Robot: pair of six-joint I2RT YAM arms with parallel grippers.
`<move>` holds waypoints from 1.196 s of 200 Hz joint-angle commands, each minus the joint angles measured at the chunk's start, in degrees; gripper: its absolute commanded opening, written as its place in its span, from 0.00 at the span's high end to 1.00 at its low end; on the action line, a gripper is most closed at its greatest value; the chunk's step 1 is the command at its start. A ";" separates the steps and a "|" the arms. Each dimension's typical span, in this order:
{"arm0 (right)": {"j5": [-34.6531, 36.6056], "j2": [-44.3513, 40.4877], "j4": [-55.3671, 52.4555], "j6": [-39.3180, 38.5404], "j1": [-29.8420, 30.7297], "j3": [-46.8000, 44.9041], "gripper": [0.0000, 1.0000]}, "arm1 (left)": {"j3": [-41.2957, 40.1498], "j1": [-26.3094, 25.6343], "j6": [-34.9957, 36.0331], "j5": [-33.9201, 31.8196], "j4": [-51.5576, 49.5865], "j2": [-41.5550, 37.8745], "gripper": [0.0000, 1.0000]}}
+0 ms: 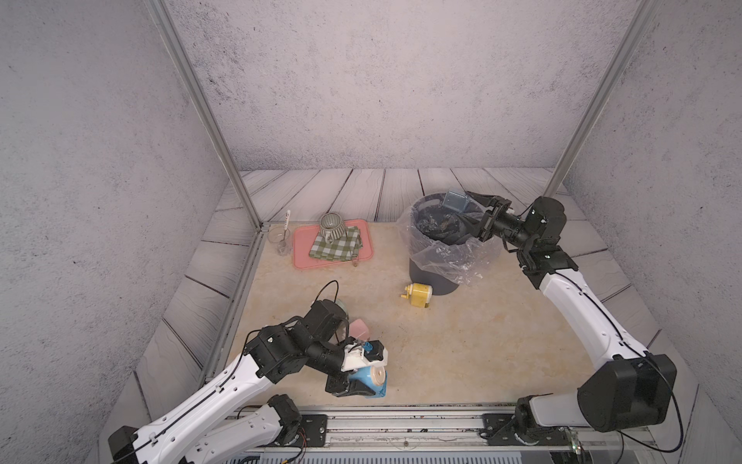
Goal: Take out the pencil sharpener tray and clean the shavings
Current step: Pour the shavings into the trash bin, then close the container of the pencil sharpener.
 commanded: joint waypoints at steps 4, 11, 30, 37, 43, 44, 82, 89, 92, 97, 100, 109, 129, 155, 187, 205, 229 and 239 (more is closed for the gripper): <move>-10.95 2.71 -4.13 -11.75 -0.62 6.85 1.00 | 2.45 0.12 0.27 1.42 0.04 -0.98 1.00; -13.30 2.93 -11.66 -22.13 -0.61 9.85 1.00 | 2.41 0.07 0.25 1.87 -0.02 -1.48 1.00; -13.75 1.21 -29.20 -43.82 -1.28 16.05 1.00 | 2.61 0.06 0.24 1.85 0.05 -2.81 1.00; -13.15 0.08 -32.34 -50.84 -1.38 17.06 1.00 | 2.78 0.07 0.24 1.81 -0.22 -3.17 1.00; -12.16 -1.07 -35.29 -57.06 -1.41 17.77 1.00 | 2.81 0.08 0.17 1.80 -0.28 -3.45 1.00; -11.94 -1.24 -35.86 -58.11 -1.43 17.85 1.00 | 2.86 0.07 0.16 1.80 -0.28 -3.47 1.00; 2.65 -12.01 -50.78 -94.84 2.22 15.91 1.00 | 3.08 0.06 -0.26 2.25 -0.52 -4.19 1.00; 6.25 -13.95 -52.02 -100.38 5.00 14.59 1.00 | 3.00 0.14 -0.25 2.33 -0.30 -4.12 1.00; 7.28 -14.98 -51.84 -102.20 6.10 13.56 1.00 | 2.99 0.07 -0.20 2.31 -0.20 -4.13 1.00; 8.17 -16.88 -50.72 -104.99 7.61 11.13 1.00 | 3.05 0.08 -0.24 2.33 -0.05 -4.02 1.00; 8.45 -18.23 -49.81 -106.05 8.40 9.52 1.00 | 3.05 0.09 -0.20 2.33 0.02 -3.94 1.00; 8.90 -22.99 -44.68 -108.47 10.16 3.45 1.00 | 3.14 0.06 -0.26 2.33 0.22 -3.73 1.00; 6.60 -36.06 -30.37 -113.36 11.48 -12.23 1.00 | 3.55 0.06 -0.52 2.59 0.48 -3.58 1.00; 3.25 -47.66 -23.28 -115.40 11.55 -23.02 1.00 | 2.79 0.08 -2.05 3.85 3.04 -4.49 1.00; -4.04 -50.54 -25.40 -111.88 12.18 -26.21 1.00 | 2.23 0.07 -4.21 5.70 6.45 -4.42 1.00; -7.07 -52.42 -22.05 -108.65 12.60 -29.14 1.00 | 2.45 0.12 -4.81 6.52 7.08 -3.72 1.00; -8.46 -54.46 -21.89 -109.20 14.77 -30.95 1.00 | 2.77 0.06 -5.25 6.90 7.41 -3.15 1.00; -8.51 -54.76 -24.65 -111.21 16.00 -30.59 1.00 | 2.96 0.19 -5.38 6.90 7.71 -3.01 1.00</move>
